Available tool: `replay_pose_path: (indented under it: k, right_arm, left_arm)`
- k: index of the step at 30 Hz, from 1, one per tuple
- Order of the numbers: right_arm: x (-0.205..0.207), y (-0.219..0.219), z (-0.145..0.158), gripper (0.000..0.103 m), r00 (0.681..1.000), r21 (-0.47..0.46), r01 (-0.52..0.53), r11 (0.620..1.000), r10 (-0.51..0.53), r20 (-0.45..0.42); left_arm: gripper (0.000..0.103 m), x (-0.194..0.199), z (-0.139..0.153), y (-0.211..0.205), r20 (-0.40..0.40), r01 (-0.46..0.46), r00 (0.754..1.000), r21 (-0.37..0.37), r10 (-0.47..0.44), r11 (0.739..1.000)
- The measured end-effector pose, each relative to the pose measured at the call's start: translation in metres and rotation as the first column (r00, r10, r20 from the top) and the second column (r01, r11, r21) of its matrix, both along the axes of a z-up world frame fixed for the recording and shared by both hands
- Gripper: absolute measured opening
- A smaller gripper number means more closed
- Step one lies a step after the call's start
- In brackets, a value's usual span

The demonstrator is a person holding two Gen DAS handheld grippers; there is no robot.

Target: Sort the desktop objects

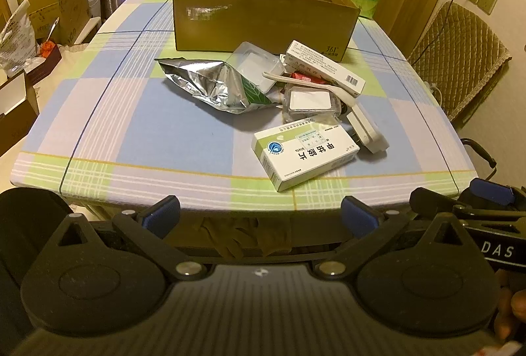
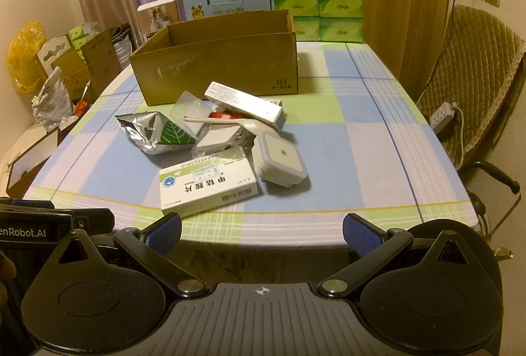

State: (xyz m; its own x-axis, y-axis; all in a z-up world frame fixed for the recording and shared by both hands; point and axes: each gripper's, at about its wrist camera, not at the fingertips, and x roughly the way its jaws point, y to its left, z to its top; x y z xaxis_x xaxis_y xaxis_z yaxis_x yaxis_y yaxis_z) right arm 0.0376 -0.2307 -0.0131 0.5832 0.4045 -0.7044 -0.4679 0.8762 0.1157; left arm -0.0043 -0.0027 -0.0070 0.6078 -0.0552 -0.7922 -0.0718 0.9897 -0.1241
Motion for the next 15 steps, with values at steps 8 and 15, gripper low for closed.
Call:
replay_pose_path:
  k: [8,15]
  right_arm:
    - [0.0,-0.0005,-0.0005,0.101,1.0,0.0,0.0,1.0,0.0,-0.001]
    - [-0.0001,-0.0009,-0.0016,0.101,1.0,-0.001,-0.001,1.0,0.001,-0.003]
  left_arm:
    - [0.102,-0.0003,-0.001,0.0004,-0.003,0.001,1.0,-0.002,-0.001,1.0]
    - [0.102,-0.0001,-0.002,-0.0002,-0.005,-0.001,1.0,-0.003,0.001,1.0]
